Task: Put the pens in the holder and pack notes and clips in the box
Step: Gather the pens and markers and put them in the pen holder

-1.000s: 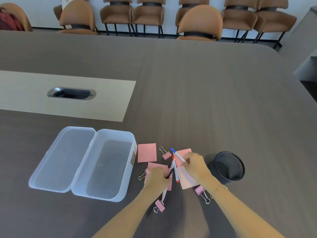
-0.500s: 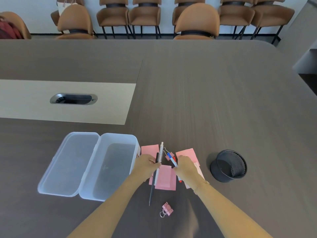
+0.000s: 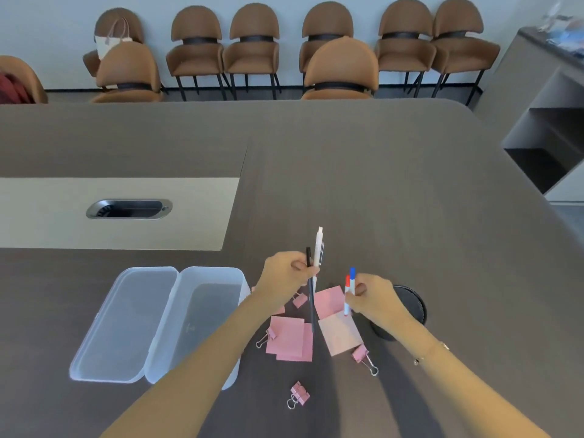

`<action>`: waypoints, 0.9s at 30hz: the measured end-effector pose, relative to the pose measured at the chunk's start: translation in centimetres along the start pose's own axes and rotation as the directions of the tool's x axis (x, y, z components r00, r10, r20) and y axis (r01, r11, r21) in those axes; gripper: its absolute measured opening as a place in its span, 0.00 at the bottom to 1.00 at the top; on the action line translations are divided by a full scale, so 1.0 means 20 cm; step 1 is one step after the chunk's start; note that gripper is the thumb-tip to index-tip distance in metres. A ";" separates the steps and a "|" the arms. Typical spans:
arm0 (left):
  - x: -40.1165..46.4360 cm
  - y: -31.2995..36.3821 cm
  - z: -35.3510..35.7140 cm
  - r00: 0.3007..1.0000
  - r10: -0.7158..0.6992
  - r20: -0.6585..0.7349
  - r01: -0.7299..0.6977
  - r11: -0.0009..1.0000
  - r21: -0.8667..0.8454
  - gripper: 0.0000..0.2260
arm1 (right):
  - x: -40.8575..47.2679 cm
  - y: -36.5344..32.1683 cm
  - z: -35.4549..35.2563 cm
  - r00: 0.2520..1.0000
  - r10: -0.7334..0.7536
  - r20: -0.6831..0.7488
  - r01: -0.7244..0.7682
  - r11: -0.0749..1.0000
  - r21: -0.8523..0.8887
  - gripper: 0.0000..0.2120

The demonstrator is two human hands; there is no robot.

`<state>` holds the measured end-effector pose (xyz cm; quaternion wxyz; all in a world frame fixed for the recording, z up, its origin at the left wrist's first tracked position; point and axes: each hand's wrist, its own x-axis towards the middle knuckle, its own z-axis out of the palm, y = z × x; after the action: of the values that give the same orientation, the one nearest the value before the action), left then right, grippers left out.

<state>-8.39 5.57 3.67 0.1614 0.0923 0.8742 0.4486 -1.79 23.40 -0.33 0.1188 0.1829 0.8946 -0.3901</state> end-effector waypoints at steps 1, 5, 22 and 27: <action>0.01 0.09 0.01 0.999 0.044 -0.008 -0.044 0.999 -0.025 0.07 | -0.01 0.02 -0.09 0.999 0.009 -0.031 -0.009 1.000 0.010 0.03; 0.03 0.42 0.13 0.970 0.240 -0.046 -0.243 0.967 -0.074 0.07 | -0.08 0.08 -0.42 0.987 0.058 -0.152 -0.052 0.998 0.044 0.04; 0.05 0.17 0.72 0.964 0.105 0.243 -0.118 0.992 0.040 0.05 | -0.08 0.41 -0.34 0.983 0.175 0.050 -0.176 0.984 0.019 0.11; 0.09 0.17 0.75 0.974 0.075 0.213 -0.090 0.994 0.065 0.05 | -0.02 0.40 -0.32 0.981 0.168 0.099 -0.165 0.985 -0.044 0.11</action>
<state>-4.51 19.40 -2.09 0.2306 0.1814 0.8636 0.4100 1.57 33.14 -1.10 0.2001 0.2346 0.8757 -0.3716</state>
